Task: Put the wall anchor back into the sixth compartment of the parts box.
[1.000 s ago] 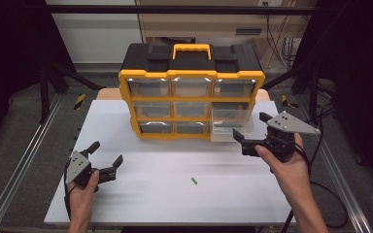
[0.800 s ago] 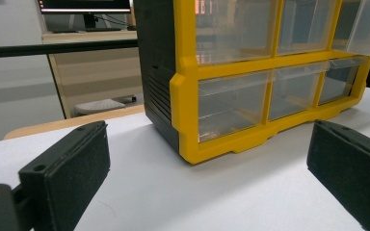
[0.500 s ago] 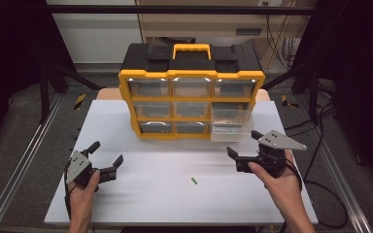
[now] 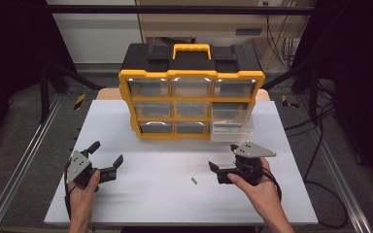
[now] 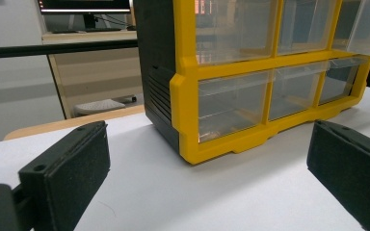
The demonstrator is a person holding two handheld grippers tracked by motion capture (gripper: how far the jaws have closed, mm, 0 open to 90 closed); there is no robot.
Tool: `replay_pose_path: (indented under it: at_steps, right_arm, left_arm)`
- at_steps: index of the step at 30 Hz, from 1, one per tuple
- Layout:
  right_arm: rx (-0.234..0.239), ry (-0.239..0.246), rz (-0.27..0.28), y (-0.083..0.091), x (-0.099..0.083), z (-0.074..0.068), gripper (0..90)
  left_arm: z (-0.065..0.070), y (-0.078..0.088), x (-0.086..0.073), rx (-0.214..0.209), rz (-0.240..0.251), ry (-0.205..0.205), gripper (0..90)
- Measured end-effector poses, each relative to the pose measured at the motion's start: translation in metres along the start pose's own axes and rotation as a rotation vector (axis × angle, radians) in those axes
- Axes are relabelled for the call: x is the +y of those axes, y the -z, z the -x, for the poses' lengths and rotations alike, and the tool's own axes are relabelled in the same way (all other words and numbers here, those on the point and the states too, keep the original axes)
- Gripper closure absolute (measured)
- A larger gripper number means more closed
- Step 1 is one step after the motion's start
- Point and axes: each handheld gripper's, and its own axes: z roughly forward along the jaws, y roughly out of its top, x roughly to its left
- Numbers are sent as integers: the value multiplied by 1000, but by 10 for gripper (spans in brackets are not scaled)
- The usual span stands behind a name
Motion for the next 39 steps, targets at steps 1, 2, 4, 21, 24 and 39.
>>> replay_pose_path:
  at_steps: [1, 2, 4, 21, 24, 39]
  right_arm:
    - [6, -4, -9, -2, -1, -2, 65]
    - [9, 2, -12, -5, -2, -4, 64]
    - [18, 10, -27, -9, -3, -8, 64]
    - [67, 46, -118, -36, -12, -33, 80]
    - [72, 45, -131, -40, -14, -35, 101]
    - [96, 57, -205, -52, -24, -45, 215]
  left_arm:
    - [0, 0, 0, 0, 1, -1, 11]
    - [0, 0, 0, 0, 3, -1, 11]
    - [0, 0, 0, 1, 2, 1, 11]
    - [0, -1, 0, -1, 0, -2, 11]
    - [1, 0, 0, -1, 1, -2, 11]
    - [0, 0, 0, 0, 0, -1, 11]
